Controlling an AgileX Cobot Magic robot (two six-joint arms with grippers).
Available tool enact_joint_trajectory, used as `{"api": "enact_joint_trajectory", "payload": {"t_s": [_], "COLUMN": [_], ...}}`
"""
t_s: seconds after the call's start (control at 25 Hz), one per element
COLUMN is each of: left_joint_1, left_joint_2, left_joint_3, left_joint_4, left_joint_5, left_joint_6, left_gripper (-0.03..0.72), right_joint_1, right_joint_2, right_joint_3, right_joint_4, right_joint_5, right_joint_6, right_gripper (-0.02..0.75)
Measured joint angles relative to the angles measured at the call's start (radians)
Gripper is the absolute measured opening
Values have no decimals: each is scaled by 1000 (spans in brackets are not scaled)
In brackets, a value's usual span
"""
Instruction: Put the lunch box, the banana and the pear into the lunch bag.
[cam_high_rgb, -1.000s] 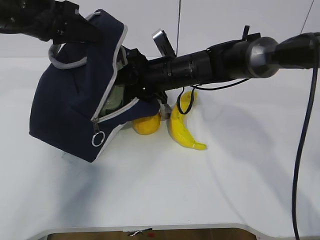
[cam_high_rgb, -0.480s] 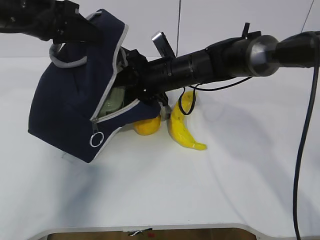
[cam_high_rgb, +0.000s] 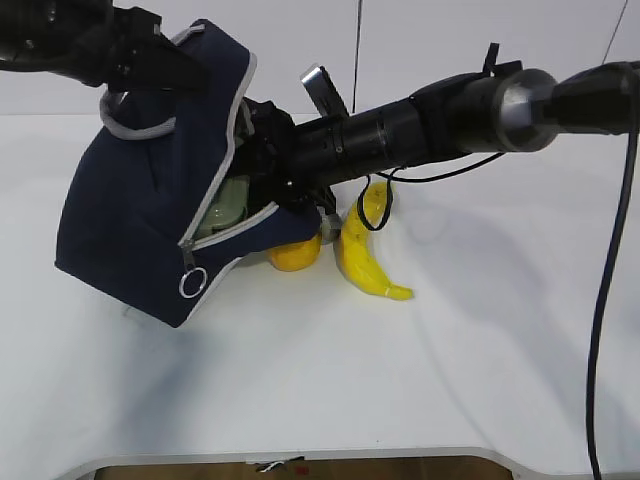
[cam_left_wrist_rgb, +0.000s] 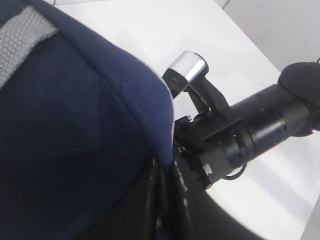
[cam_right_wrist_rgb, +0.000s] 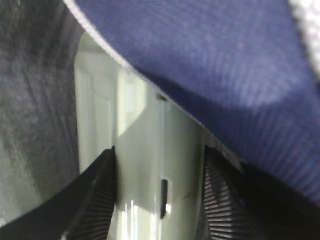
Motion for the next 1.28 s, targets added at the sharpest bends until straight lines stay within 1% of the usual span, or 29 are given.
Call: {"api": "enact_joint_trajectory", "payload": {"t_s": [0.32,0.84,1.08,1.28], "left_joint_1": [0,0,0,0], "left_joint_2": [0,0,0,0], "left_joint_3": [0,0,0,0], "left_joint_4": [6,12,13,17], "left_joint_5": [0,0,0,2], "left_joint_6": [0,0,0,0], "left_gripper": [27,27,27,27], "right_joint_1": [0,1,1,1], "right_joint_2": [-2,-2,-2,-2], "right_joint_3": [-5,-5,-5,-5], "right_joint_4": [-25,-42,-42,-42], "right_joint_5": [14,44,73,82], "right_joint_6": [8,25,28,28], "right_gripper": [421,424,481,494]}}
